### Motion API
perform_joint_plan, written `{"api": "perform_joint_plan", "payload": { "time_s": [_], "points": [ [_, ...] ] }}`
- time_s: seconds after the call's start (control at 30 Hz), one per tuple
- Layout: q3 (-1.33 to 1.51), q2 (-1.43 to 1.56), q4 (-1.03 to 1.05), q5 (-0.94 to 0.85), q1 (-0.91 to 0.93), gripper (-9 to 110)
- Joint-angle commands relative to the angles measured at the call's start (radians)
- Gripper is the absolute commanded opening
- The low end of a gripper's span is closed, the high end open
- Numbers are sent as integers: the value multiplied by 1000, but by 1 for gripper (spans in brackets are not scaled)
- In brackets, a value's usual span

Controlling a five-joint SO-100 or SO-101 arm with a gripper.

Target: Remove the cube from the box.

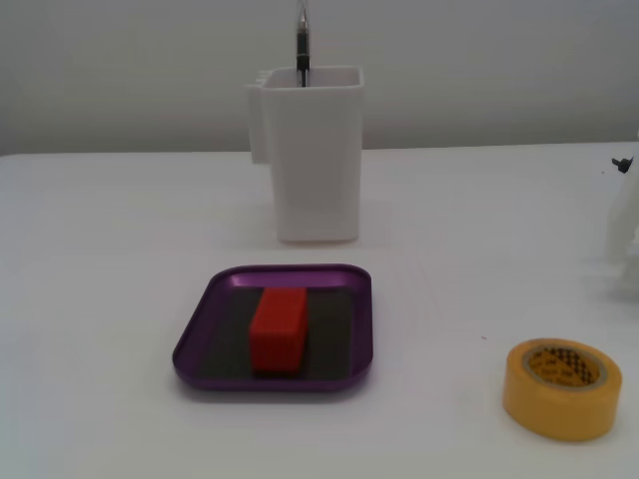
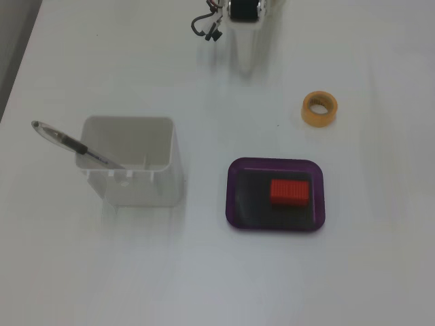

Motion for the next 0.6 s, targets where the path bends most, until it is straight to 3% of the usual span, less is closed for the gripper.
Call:
{"api": "perform_joint_plan", "payload": {
  "time_s": [0.0, 0.57],
  "points": [
    [8, 48, -14, -6, -9, -1],
    [3, 48, -9, -6, -2, -1]
  ]
}}
